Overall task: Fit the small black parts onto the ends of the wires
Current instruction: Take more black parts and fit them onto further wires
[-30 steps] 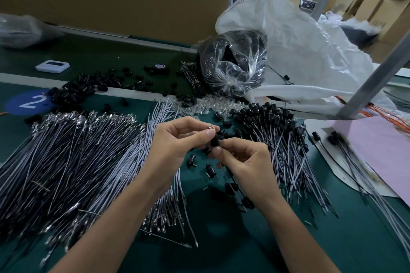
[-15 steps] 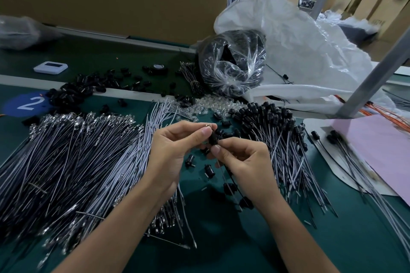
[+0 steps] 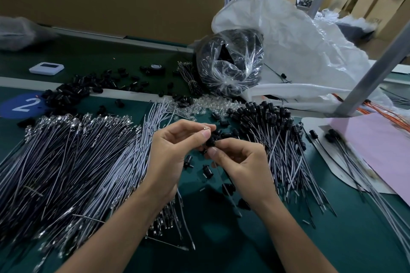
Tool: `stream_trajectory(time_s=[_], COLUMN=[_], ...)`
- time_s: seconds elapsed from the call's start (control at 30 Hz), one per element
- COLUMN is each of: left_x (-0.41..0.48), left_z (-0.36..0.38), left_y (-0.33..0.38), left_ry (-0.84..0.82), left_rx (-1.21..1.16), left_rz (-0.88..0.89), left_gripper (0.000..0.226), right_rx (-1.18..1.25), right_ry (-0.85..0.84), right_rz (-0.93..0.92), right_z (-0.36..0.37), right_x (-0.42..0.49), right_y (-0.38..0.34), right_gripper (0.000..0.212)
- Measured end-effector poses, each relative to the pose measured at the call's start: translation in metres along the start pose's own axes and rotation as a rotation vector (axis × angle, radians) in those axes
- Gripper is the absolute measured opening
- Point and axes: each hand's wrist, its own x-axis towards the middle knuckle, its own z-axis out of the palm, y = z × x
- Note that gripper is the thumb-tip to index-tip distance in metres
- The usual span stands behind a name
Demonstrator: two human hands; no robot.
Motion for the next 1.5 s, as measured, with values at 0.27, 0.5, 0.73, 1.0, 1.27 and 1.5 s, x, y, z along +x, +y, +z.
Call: stream_trajectory(time_s=[0.27, 0.5, 0.73, 1.0, 1.27, 1.5], left_x=[0.0, -0.006, -0.007, -0.011, -0.014, -0.014], left_z=[0.001, 0.009, 0.016, 0.019, 0.023, 0.024], left_y=[0.0, -0.003, 0.001, 0.008, 0.009, 0.011], left_ry=[-0.087, -0.08, 0.028, 0.012, 0.013, 0.038], left_rx=[0.039, 0.15, -0.003, -0.073, -0.094, -0.122], left_rz=[-0.012, -0.089, -0.022, 0.078, 0.095, 0.073], left_gripper=[0.008, 0.026, 0.026, 0.026, 0.032, 0.029], right_rx=[-0.032, -0.023, 0.002, 0.083, 0.185, 0.153], right_ry=[0.036, 0.112, 0.064, 0.076, 0.05, 0.078], right_rz=[-0.05, -0.067, -0.104, -0.151, -0.16, -0.166], right_z=[0.003, 0.0, 0.002, 0.006, 0.01, 0.013], right_x=[-0.001, 0.001, -0.001, -0.003, -0.007, -0.007], right_y=[0.0, 0.009, 0.006, 0.006, 0.006, 0.007], right_gripper=[0.011, 0.019, 0.014, 0.012, 0.013, 0.018])
